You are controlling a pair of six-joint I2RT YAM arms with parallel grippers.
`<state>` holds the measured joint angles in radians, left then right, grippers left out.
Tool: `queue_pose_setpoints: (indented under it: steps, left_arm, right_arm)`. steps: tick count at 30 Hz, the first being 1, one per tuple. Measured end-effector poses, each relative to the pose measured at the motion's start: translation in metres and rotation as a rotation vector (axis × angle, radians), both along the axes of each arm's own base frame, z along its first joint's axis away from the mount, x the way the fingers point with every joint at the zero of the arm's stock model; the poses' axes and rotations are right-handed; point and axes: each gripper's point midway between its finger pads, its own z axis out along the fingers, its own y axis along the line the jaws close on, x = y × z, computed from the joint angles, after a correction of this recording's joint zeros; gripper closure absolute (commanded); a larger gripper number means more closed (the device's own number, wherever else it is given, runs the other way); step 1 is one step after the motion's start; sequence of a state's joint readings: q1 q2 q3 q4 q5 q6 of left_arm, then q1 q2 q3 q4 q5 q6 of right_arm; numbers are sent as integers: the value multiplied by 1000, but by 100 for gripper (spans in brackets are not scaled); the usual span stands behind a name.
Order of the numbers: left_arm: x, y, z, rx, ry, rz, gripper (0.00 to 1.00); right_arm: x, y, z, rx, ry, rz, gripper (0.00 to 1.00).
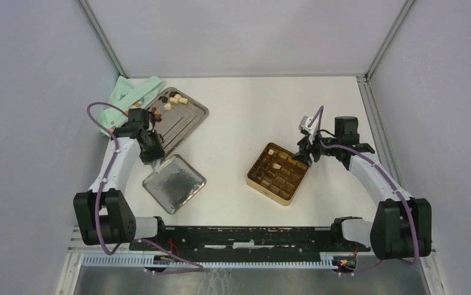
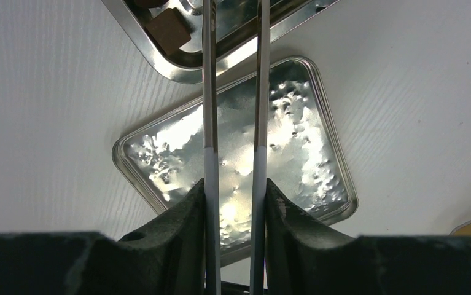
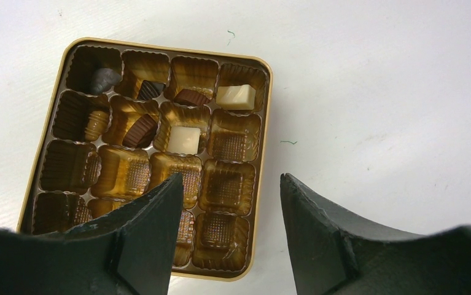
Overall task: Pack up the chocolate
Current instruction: Pick up the fake chocolate from the plate.
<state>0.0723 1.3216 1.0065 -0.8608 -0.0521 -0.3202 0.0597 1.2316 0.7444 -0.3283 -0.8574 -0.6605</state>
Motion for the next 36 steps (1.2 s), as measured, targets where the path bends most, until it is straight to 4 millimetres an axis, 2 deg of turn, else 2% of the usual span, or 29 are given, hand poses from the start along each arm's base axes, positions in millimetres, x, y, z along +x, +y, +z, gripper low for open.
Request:
queue_pose_setpoints:
  steps: [5,10,13,16,21,22,29,36]
  left_arm:
    - [0,1,-1,7,2,2,65]
    - [0,4,-2,18,9,6,60]
    - [0,4,-3,22,10,8,61]
    - [0,4,-3,22,10,8,68]
    - [0,4,-3,22,10,8,95]
    - [0,4,-3,22,10,8,98]
    - [0,4,0,21,-1,7,98]
    - [-1,-1,23,1,-97,-4,98]
  right_arm:
    - [0,0,0,-1,2,1,35]
    - [-1,0,-1,-2,1,2,35]
    - [-1,0,-1,-3,-1,4,35]
    - [-1,0,-1,-5,-1,5,35]
    - [-1,0,-1,-6,0,6,35]
    - [-1,0,-1,-6,-1,7,35]
    - [-1,0,-1,-8,-3,9,35]
    - [-1,0,-1,-9,-6,11,35]
